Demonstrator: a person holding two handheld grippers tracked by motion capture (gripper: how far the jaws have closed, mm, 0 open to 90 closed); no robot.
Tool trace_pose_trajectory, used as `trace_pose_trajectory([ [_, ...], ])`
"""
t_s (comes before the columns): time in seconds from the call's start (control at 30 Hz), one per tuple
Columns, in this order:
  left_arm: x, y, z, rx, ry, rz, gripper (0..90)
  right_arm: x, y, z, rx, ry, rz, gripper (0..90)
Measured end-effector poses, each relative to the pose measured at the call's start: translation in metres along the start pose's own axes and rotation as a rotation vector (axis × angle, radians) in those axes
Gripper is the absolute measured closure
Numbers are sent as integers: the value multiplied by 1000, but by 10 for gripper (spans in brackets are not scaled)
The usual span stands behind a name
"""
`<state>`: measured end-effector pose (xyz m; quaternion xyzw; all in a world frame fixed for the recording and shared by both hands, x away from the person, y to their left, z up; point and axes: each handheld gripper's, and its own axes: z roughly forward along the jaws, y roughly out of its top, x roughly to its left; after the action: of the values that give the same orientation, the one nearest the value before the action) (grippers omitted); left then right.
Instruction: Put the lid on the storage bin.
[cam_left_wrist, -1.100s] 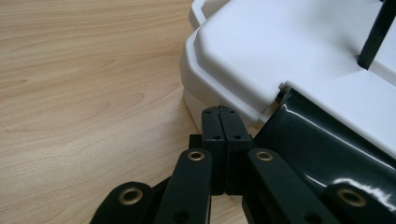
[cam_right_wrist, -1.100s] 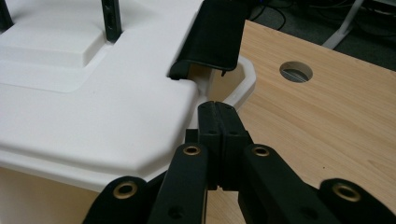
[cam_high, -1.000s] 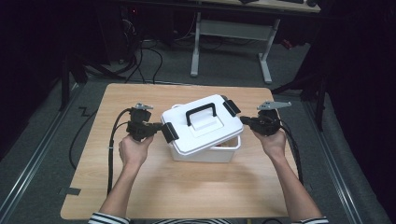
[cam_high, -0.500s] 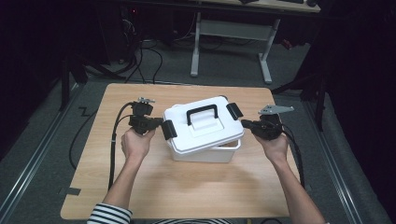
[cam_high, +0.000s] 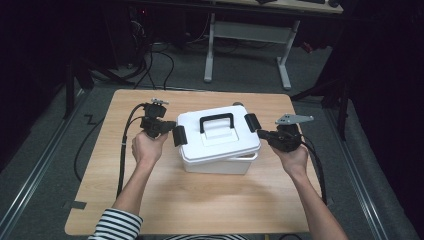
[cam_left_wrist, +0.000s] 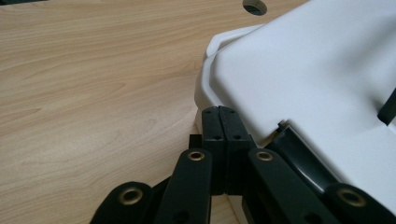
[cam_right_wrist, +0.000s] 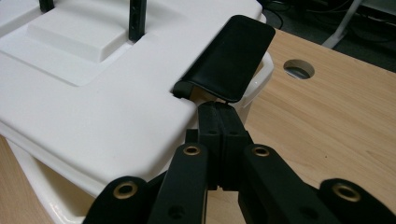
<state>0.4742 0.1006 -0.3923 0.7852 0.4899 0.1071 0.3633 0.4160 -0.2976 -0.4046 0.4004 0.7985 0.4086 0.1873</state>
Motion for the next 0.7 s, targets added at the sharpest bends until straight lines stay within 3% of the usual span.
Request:
trace_pose_trajectory([
  [0.33, 6, 5, 6, -18, -34, -24, 900, 6, -4, -6, -17, 2, 11, 900],
  [0.7, 3, 14, 12, -3, -9, 3, 900, 11, -7, -9, 0, -13, 5, 900],
])
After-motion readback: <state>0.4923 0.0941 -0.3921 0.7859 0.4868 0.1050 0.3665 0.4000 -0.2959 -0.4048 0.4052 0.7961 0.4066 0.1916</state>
